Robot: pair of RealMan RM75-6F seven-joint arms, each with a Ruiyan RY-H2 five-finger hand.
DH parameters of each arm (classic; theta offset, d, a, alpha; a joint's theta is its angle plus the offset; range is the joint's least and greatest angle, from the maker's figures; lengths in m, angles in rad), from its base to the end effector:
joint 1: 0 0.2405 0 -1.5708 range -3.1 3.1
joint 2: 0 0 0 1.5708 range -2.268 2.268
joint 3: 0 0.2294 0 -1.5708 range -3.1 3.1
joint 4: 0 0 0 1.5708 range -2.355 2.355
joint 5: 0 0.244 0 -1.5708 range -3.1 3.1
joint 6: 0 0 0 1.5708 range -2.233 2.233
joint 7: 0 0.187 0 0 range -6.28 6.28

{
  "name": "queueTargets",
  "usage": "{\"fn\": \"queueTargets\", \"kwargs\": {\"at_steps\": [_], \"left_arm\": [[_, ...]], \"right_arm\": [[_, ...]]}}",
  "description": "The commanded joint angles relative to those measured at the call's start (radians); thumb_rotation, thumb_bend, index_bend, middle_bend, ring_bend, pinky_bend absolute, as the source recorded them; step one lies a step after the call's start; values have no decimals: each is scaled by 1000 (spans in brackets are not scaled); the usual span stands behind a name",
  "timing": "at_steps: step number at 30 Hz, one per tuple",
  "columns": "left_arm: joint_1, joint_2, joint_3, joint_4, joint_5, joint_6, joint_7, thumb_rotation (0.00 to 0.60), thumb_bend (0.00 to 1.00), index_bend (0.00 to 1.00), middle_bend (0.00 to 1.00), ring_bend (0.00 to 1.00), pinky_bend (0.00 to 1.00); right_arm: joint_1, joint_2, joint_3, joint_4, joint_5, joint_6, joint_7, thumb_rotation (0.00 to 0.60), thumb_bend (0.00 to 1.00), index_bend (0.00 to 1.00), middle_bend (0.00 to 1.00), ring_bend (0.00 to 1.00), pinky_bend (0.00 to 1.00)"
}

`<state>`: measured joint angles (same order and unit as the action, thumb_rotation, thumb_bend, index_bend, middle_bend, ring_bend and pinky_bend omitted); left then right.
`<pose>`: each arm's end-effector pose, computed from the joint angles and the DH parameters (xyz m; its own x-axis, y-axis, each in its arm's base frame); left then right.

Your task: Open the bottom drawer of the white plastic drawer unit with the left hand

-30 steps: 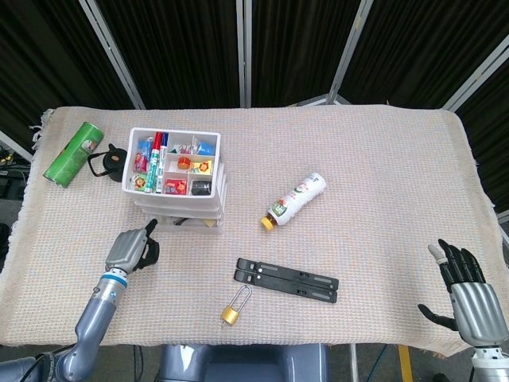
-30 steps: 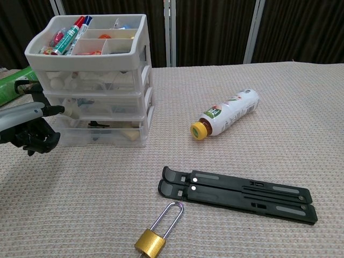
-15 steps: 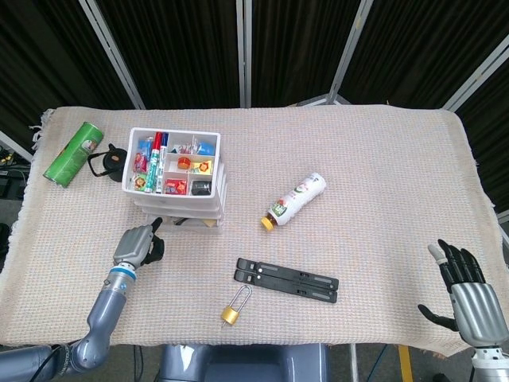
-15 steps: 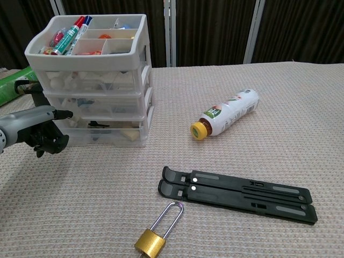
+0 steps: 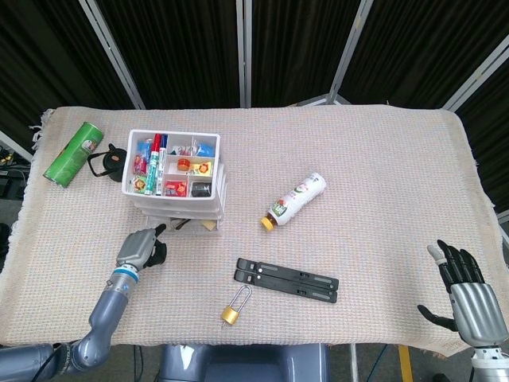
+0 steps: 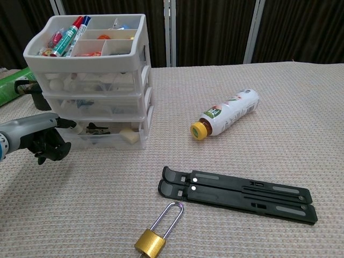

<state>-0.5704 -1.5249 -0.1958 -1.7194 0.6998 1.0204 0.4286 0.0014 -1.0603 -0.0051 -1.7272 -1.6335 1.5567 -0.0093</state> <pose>-0.1727 0.3127 -0.0747 0.1083 0.4842 0.8682 0.9841 0.0716 -0.1627 -0.2749 -0.1858 0.1164 0.3562 -0.0180 0.9342 -0.9329 -0.0634 0.3545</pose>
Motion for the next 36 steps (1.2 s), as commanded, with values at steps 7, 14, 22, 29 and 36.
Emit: {"fn": "queueTargets", "kwargs": {"at_steps": [7,14,22,29,36], "left_arm": [[34,57,49,-57,79,-16,-64,600,727,329,849,843,639],[60,93,95,-85,155,-6,-93,600,727,342,848,843,639],[82,117,148,-97,223,-7,-121,600,727,348,848,843,639],[97,132,175,-116,277,3,-138,600,727,349,849,843,639],[103,141,181,-119,304,2,-163,600,727,349,849,843,639]], "right_arm": [[-2,1,-1,-2,-3,3,-1,600,0,0,0,0,0],[-3,2,-2,-6,-3,3,-3,600,0,0,0,0,0],[-4,5,-3,-10,-4,3,-2,600,0,0,0,0,0],[-5,5,-3,-11,-5,5,-6,600,0,0,0,0,0],[-5,5,-2,-12,-2,5,-8,600,0,0,0,0,0]]}}
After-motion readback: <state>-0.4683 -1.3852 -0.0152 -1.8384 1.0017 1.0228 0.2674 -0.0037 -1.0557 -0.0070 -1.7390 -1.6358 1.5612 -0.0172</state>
